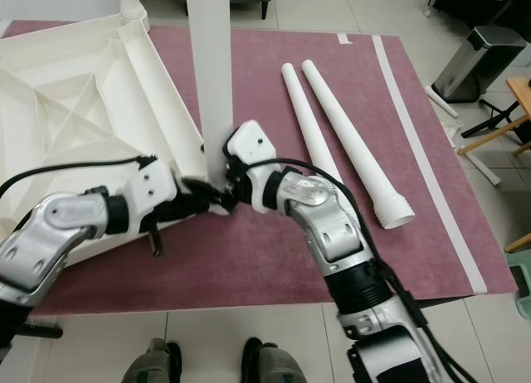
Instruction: Building children table
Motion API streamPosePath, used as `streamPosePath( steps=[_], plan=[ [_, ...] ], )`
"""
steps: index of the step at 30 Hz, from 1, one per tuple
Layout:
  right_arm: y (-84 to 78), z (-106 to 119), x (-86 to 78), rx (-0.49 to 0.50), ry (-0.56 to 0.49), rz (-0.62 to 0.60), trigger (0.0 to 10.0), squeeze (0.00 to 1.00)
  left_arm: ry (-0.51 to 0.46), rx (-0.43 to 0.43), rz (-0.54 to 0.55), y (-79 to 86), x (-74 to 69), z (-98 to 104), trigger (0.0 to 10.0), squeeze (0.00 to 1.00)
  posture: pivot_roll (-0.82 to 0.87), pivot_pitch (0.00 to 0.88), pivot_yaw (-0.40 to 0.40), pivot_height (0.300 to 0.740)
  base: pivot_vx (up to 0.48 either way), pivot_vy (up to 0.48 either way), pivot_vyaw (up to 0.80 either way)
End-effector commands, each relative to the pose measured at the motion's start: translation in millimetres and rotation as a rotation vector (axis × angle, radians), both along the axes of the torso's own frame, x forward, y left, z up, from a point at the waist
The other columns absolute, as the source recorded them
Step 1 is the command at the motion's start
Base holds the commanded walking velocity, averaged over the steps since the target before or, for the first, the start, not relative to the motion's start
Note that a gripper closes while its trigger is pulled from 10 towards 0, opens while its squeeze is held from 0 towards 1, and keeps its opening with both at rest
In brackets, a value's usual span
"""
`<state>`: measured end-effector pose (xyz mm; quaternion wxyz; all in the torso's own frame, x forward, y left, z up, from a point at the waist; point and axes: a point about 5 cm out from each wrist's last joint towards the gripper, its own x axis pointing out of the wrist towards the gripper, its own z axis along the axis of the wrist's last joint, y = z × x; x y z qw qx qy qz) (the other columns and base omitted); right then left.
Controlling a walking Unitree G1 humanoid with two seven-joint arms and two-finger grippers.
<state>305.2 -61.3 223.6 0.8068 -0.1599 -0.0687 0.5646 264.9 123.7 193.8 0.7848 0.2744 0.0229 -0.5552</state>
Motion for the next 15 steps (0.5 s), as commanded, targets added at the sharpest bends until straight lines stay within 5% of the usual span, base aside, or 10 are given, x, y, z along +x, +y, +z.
streamPosePath(
  steps=[1, 4, 5, 6, 9, 10, 15],
  plan=[
    [4.2, 1, -7.3, -0.007, 0.0, 0.086, 10.0, 0.0, -0.034, -0.021, -0.211, -10.5, -19.6, 18, 0.0, 0.0, 0.13, 0.181, -0.055, 0.74, 0.0, 0.0, 0.0],
    [2.1, 1, -11.6, -0.002, 0.04, 0.162, 10.0, 0.0, -0.015, -0.008, -0.248, -6.0, -30.9, 17, 0.0, 0.0, 0.14, 0.178, -0.06, 0.74, 0.0, 0.0, 0.0],
    [2.0, 2, -13.3, 0.004, 0.054, 0.187, 7.0, 0.0, -0.011, -0.01, -0.253, -5.4, -32.9, 18, 0.0, 0.0, 0.14, 0.177, -0.06, 0.74, 0.0, 0.0, 0.0],
    [1.6, 2, -15.8, 0.008, 0.07, 0.219, 1.5, 0.0, -0.01, -0.01, -0.254, -4.8, -34.4, 18, 0.0, 0.0, 0.14, 0.175, -0.062, 0.74, 0.0, 0.0, 0.0],
    [1.4, 2, -17.4, 0.011, 0.079, 0.239, 1.5, 0.0, -0.01, -0.01, -0.253, -4.5, -35.1, 18, 0.0, 0.0, 0.14, 0.175, -0.062, 0.74, 0.0, 0.0, 0.0],
    [1.2, 2, -19.4, 0.014, 0.094, 0.26, 0.0, 0.0, -0.009, -0.013, -0.251, -4.3, -35.4, 19, 0.0, 0.0, 0.15, 0.174, -0.062, 0.74, 0.0, 0.0, 0.0],
    [0.7, -1, -22.9, 0.011, 0.118, 0.288, 0.0, 0.0, -0.005, -0.017, -0.248, -4.8, -36.3, 18, 0.0, 0.0, 0.14, 0.17, -0.059, 0.74, 0.0, 0.0, 0.0]
  ],
)
